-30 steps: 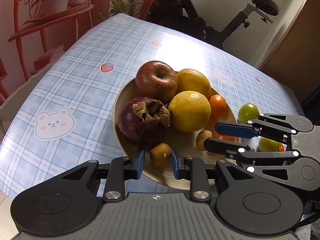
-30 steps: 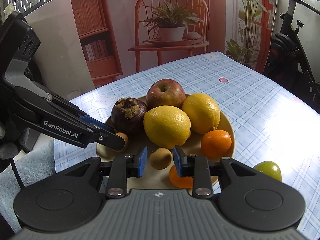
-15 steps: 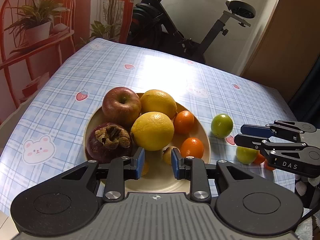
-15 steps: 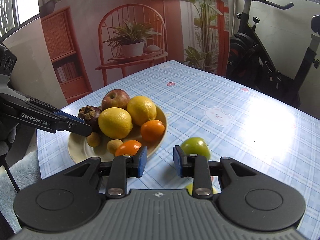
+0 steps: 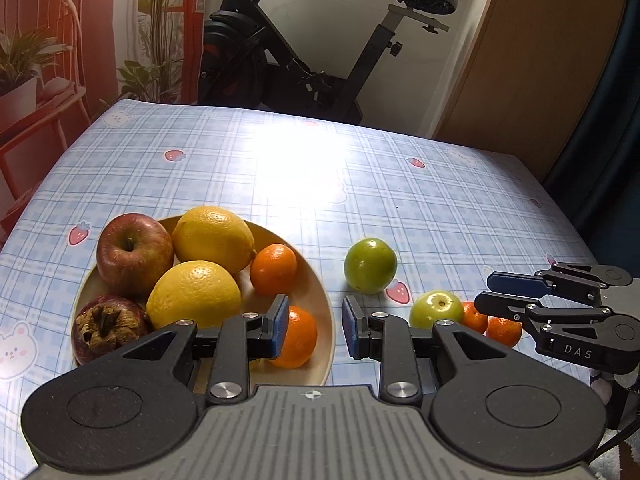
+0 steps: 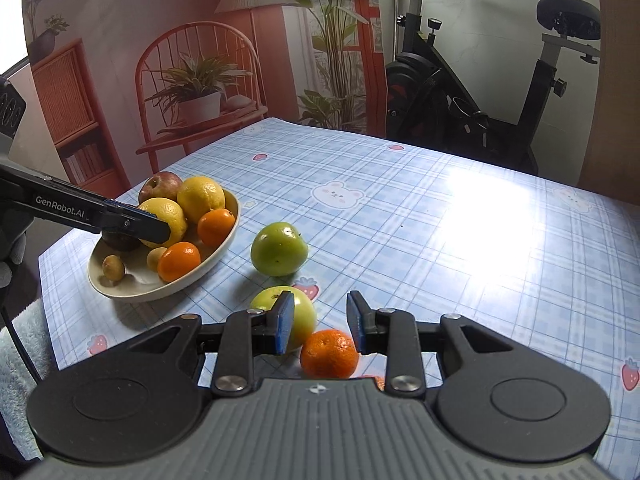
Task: Organize fruits
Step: 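Move the left tool to one green apple while the right tool approaches another green apple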
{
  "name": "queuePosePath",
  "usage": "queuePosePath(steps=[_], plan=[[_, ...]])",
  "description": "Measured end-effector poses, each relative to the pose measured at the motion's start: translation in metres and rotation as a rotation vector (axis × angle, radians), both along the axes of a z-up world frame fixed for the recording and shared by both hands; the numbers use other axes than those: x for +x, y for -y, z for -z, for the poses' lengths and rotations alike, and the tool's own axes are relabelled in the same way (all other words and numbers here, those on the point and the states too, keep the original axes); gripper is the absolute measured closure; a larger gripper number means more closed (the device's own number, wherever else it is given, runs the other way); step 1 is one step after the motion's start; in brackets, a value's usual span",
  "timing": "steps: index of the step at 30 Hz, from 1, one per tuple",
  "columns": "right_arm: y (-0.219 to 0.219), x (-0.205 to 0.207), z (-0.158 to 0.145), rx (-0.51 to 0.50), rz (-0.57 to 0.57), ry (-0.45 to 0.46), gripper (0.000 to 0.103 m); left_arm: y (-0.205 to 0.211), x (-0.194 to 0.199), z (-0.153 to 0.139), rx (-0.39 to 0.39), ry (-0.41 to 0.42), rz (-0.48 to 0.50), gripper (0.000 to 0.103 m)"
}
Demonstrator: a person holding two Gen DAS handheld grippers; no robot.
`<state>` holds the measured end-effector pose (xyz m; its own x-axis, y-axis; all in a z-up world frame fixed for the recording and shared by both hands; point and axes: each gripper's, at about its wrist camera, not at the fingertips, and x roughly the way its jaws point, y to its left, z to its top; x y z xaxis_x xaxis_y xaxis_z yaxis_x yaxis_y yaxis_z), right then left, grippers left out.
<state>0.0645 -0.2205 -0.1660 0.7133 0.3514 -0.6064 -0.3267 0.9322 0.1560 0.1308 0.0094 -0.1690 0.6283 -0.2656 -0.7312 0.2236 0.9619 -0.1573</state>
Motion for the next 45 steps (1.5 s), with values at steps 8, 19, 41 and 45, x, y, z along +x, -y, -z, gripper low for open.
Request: queuePosePath(steps=[8,19,41,45], plan=[[0.005,-0.006,0.003,0.011,-0.002,-0.006,0.071,0.019,0.015,0.003,-0.011,-0.019,0.043,0.072],[-0.005,-0.001,0.006,-0.011,-0.049,-0.010,0.063,0.030,0.027,0.003,-0.047,-0.051,0.076,0.072],[-0.027,0.012,0.012,-0.059,-0.132,-0.002,0.055,0.051,0.040,0.010,-0.139,-0.163,0.138,0.066],[-0.031,0.014,0.015,-0.064,-0.148,-0.009,0.055,0.051,0.041,0.009,-0.139,-0.172,0.137,0.066]])
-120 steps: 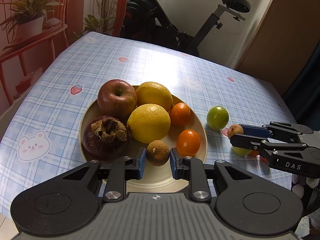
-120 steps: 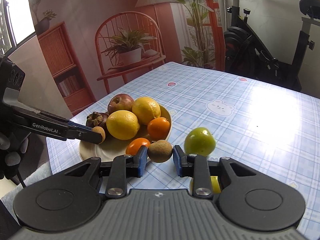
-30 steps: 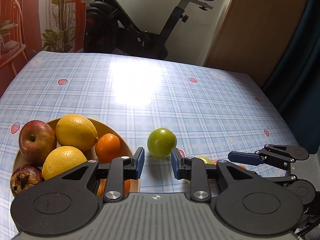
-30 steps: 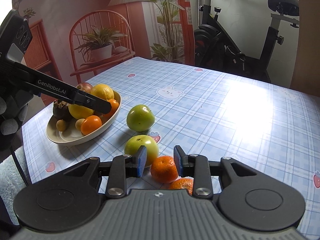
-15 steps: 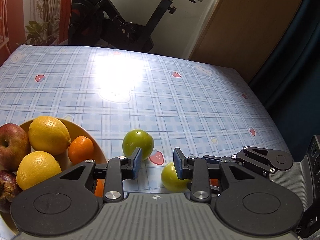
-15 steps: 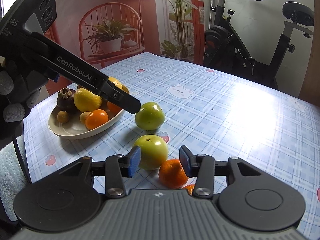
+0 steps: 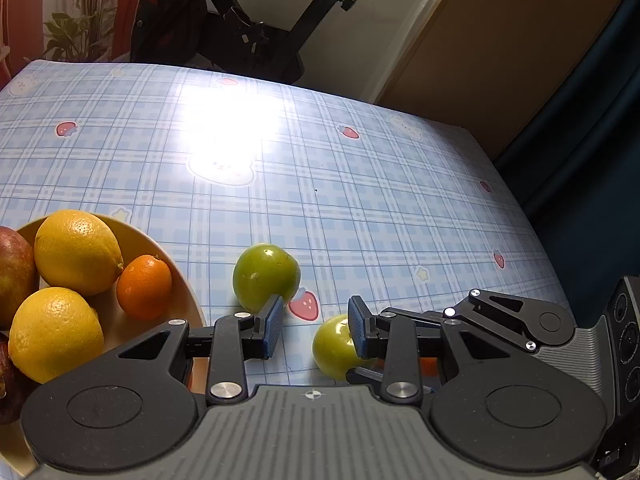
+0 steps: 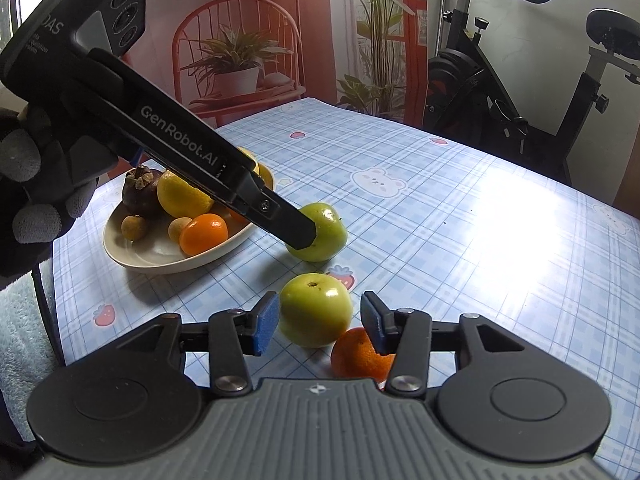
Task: Organize fruits
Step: 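Move the left tool to one green apple while the right tool approaches another green apple, then close the left gripper on its green apple while the right gripper closes on another green apple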
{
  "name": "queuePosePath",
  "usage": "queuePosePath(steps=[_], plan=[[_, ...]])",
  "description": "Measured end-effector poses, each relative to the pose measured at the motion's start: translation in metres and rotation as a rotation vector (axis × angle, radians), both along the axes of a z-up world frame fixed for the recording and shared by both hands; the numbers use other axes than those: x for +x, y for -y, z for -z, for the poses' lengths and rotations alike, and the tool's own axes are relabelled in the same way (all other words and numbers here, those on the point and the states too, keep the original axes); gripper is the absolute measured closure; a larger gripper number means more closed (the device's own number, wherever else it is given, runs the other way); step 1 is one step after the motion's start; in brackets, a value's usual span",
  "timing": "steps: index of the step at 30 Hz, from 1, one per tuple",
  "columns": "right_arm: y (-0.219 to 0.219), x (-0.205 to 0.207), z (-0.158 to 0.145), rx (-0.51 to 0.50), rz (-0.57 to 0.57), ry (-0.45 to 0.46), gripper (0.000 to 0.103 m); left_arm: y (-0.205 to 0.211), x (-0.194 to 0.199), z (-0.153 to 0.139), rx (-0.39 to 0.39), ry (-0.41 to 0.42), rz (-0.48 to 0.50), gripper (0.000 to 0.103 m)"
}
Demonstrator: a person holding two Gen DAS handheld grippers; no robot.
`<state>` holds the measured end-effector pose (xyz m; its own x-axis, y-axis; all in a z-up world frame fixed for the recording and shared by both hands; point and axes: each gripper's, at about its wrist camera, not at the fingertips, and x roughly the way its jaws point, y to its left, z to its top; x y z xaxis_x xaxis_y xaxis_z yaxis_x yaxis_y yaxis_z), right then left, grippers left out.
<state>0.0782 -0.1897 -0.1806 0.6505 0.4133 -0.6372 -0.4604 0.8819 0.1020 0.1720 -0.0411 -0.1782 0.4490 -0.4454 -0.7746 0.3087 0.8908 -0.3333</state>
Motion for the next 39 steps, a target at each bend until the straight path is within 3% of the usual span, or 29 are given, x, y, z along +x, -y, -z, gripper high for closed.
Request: queuePosePath(steps=[30,34,39], plan=[[-0.009,0.009,0.008,-0.026,0.001,-0.022,0.053,0.000,0.007,0.010,-0.035,-0.036,-0.018,0.066],[-0.007,0.016,0.008,0.056,0.013,-0.050,0.054,0.000,0.010,0.008,-0.045,-0.033,-0.028,0.066],[-0.018,0.021,0.010,0.090,0.036,-0.028,0.054,-0.005,0.016,0.007,-0.046,-0.038,-0.048,0.066]])
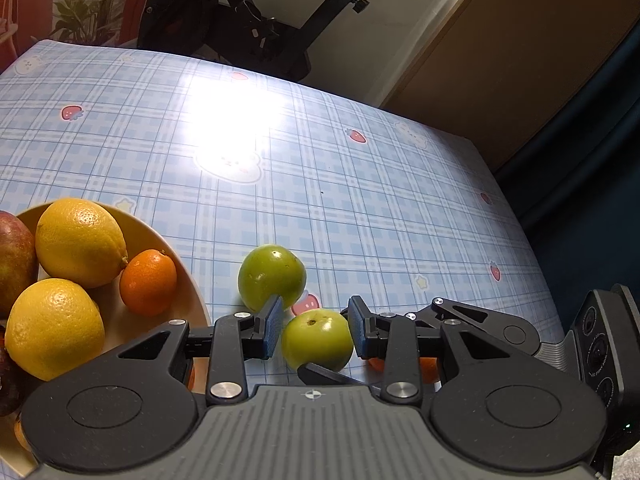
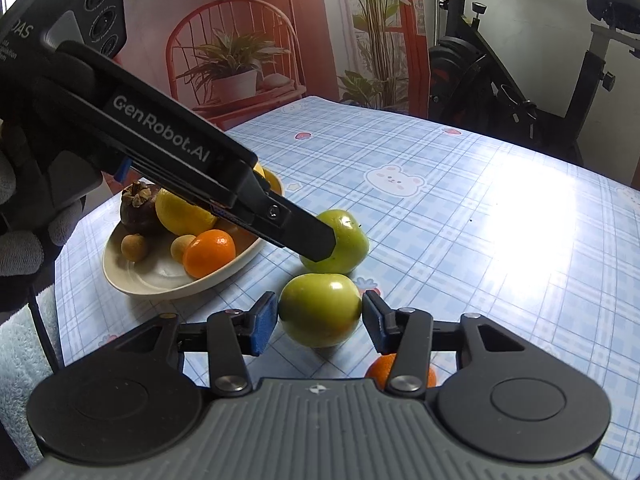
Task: Organize fruits
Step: 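Close the left gripper on its green apple while the right gripper closes on another green apple, then carry both green apples in the grippers over the plate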
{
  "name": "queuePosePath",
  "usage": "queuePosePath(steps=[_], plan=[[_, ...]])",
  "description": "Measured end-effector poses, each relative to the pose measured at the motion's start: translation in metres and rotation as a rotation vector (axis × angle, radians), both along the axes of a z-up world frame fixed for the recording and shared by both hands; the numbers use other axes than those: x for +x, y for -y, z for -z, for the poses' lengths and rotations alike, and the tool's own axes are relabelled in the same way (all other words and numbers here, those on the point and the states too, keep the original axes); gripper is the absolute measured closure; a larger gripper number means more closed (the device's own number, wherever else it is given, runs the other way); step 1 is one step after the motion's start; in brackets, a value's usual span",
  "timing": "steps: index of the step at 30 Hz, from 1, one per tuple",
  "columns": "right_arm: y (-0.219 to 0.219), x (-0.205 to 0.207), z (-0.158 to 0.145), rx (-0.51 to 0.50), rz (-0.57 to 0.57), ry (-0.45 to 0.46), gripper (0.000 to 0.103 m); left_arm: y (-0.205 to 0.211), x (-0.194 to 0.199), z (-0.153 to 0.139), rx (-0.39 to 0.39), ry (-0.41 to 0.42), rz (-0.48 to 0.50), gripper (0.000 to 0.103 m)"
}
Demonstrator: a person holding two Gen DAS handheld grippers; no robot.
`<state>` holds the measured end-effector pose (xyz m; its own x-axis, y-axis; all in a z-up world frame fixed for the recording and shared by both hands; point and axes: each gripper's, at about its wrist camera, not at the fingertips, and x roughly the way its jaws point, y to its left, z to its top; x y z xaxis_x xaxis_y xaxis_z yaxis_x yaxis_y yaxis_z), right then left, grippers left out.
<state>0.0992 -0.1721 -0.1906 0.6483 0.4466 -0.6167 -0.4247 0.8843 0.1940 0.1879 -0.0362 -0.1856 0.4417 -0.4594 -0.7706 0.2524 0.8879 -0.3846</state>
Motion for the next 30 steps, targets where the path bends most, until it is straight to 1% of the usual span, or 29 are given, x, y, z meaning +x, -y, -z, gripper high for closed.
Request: queuePosePath(steps=[4,11,13,16,20,23,27,30], plan=[[-0.001,-0.001,-0.001,-0.002,0.001,0.001,0.054,-0.002,0.007,0.006,-0.019,-0.032,-0.013,0.066],[0.001,-0.004,-0.001,-0.013,-0.016,-0.008,0.053,0.002,0.014,0.025,-0.042,-0.082,0.006,0.066],[0.000,-0.004,-0.001,-0.015,-0.013,-0.007,0.053,0.004,0.015,0.029,-0.030,-0.082,0.011,0.064],[-0.001,-0.004,-0.001,-0.018,-0.011,-0.009,0.053,0.002,0.014,0.032,-0.040,-0.086,0.001,0.062],[-0.003,-0.004,0.001,-0.037,-0.023,-0.024,0.053,-0.002,0.013,0.034,-0.047,-0.083,-0.009,0.062],[-0.003,-0.002,0.004,-0.048,-0.029,-0.042,0.053,-0.006,0.014,0.035,-0.050,-0.082,-0.017,0.062],[-0.002,0.000,0.007,-0.032,-0.028,-0.053,0.055,-0.009,0.014,0.037,-0.056,-0.085,-0.014,0.062],[-0.001,0.000,0.007,-0.027,-0.026,-0.052,0.056,-0.010,0.014,0.036,-0.067,-0.089,-0.011,0.065]])
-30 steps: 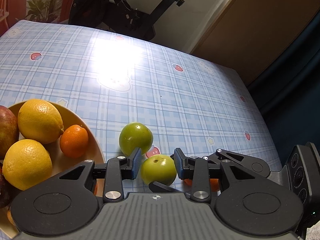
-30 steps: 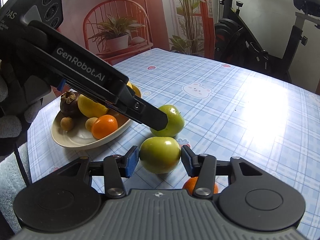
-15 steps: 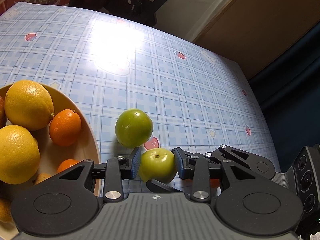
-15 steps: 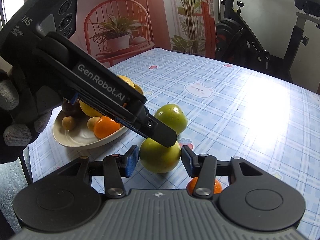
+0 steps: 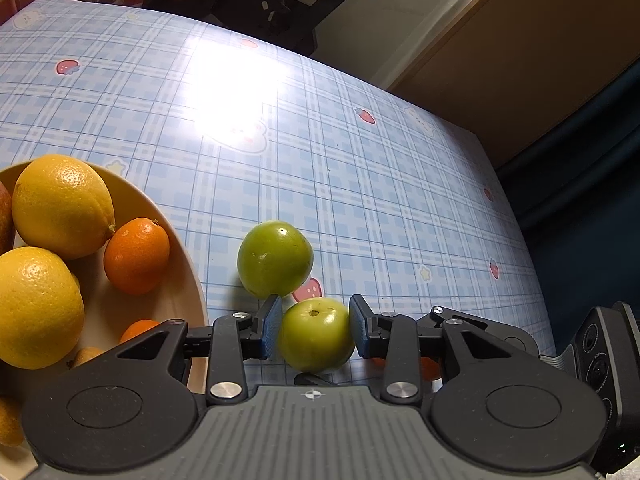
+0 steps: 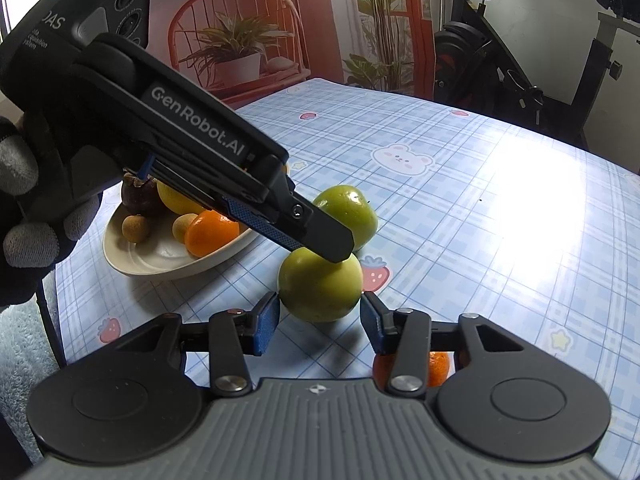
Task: Organize fruits
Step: 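Carry both green apples in the grippers over the plate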
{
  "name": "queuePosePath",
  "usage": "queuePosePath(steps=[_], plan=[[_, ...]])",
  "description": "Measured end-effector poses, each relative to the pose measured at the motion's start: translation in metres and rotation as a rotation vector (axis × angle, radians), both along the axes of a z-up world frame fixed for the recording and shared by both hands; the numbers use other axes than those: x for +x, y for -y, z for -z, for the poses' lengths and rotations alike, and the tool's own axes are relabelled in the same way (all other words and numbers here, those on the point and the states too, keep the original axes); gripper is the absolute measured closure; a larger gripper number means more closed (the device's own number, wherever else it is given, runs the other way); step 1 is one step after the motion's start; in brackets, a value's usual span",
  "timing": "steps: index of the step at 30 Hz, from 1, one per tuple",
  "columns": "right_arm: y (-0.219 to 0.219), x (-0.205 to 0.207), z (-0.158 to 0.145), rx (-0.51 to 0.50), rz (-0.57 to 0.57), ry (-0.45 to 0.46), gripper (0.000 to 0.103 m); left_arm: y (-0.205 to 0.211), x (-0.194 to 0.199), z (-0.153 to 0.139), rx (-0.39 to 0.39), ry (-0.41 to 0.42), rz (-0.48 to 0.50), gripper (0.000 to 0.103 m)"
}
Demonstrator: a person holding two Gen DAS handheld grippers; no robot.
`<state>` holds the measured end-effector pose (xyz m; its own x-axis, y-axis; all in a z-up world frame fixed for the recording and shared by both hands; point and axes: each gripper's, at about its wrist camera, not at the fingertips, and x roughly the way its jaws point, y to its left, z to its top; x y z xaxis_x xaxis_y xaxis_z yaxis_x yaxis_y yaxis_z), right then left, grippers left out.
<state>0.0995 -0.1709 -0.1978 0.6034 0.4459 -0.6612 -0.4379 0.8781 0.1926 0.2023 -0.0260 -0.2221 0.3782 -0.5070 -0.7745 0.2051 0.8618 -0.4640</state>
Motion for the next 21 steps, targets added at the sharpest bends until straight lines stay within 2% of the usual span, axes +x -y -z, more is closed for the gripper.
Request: queuePosePath(steps=[8,21], plan=[[-0.001,-0.003,-0.002,0.042,0.004,0.002,0.056,-0.006,0.004,-0.003,0.004,-0.014,0.003,0.066],[-0.046,0.000,-0.026,0.078,-0.092,0.069,0.056,-0.062,-0.017,-0.046,0.036,0.040,-0.077,0.066]])
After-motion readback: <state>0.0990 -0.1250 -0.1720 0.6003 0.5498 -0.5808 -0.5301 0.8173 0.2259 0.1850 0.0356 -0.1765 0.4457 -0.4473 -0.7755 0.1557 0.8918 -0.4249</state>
